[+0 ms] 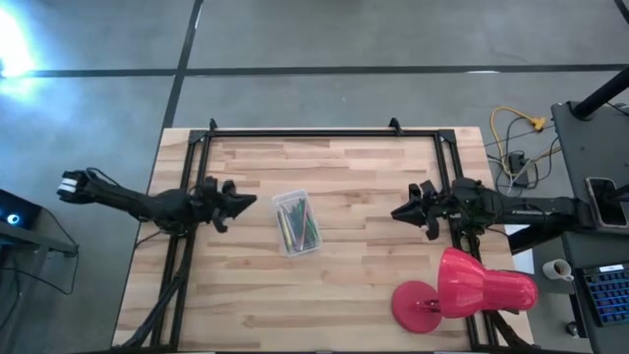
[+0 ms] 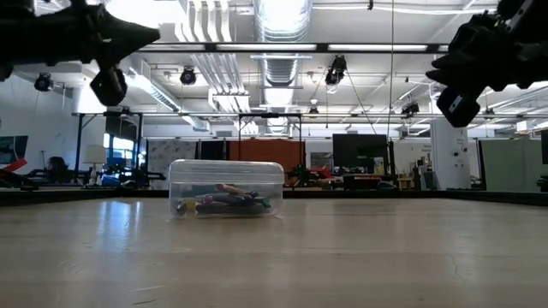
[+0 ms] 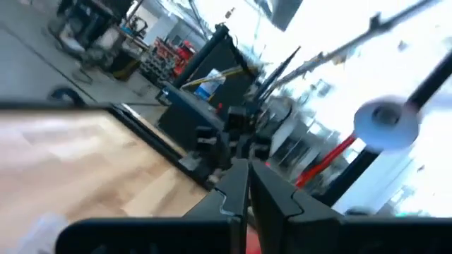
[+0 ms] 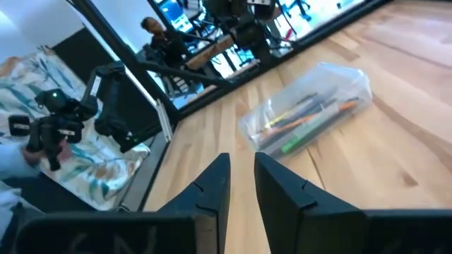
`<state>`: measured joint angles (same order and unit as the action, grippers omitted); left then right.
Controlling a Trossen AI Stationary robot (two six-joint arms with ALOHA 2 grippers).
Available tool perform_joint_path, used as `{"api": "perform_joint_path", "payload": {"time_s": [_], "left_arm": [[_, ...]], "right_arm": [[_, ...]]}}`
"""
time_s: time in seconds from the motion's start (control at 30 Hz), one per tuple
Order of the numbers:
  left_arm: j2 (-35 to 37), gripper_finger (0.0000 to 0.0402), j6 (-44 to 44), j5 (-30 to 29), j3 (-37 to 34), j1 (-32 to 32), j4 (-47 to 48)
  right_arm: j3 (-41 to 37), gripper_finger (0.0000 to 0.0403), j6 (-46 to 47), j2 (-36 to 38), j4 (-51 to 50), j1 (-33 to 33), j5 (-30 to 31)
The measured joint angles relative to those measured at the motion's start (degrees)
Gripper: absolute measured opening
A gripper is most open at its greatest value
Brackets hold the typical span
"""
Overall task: Pick & place school supplies into a supply box
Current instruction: Return to Home Position
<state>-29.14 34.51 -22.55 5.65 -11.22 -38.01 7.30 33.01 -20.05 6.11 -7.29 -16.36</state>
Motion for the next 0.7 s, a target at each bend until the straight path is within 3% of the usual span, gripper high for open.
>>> {"api": "perform_joint_path", "payload": {"time_s": [0.13, 0.23, 0.37, 0.7], "left_arm": [[6.45, 0.0000, 12.45, -0.13, -4.90, 0.01, 0.40], [10.20, 0.0000, 17.84, -0.30, -3.73, 0.02, 10.84], [11.61, 0.0000, 18.55, -0.21, -2.88, 0.02, 18.94], [19.68, 0.0000, 18.57, -0.04, -4.94, 3.49, 23.45]], "right_arm": [[-0.15, 0.0059, 0.00, 0.08, 0.06, 0.00, -0.02], [0.14, 0.0059, 0.00, 0.00, 0.02, 0.00, -0.04], [0.76, 0.0059, 0.00, 0.04, 0.09, 0.00, -0.06], [-2.19, 0.0059, 0.00, 6.36, 0.05, 0.00, -0.10]]}}
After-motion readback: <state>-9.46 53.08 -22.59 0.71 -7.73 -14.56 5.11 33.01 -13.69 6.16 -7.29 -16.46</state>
